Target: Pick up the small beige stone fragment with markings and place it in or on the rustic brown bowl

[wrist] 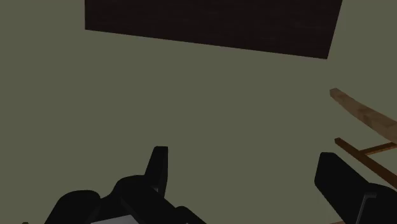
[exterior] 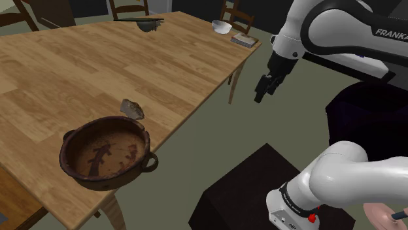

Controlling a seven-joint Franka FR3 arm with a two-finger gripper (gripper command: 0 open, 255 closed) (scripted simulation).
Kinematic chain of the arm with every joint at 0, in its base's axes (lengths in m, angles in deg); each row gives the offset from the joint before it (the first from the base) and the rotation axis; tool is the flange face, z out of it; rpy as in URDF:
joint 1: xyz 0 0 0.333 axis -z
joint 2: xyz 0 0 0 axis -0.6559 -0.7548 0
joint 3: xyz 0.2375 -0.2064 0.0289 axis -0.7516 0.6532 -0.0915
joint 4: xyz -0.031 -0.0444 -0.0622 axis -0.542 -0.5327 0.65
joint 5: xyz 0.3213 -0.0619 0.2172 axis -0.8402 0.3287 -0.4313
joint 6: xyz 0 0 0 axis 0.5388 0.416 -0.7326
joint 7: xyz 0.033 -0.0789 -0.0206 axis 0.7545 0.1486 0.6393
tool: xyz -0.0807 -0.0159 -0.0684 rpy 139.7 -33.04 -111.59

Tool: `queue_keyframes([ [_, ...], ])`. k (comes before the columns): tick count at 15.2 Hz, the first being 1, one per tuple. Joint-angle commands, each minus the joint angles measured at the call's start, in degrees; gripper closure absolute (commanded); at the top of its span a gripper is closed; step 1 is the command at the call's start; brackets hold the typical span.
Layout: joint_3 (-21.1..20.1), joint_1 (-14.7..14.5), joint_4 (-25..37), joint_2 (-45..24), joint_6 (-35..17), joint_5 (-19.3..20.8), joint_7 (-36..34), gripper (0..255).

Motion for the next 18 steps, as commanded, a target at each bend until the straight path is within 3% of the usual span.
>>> queue_keyframes([
  [1, 0.0, 0.0, 0.0, 0.0, 0.0, 0.0, 0.0, 0],
  [10, -8.3, -3.4, 7.6, -14.4, -6.4, -5.5, -9.7, 0],
  [18, -14.7, -5.3, 18.8, -29.4, -10.2, -6.5, -18.2, 0],
])
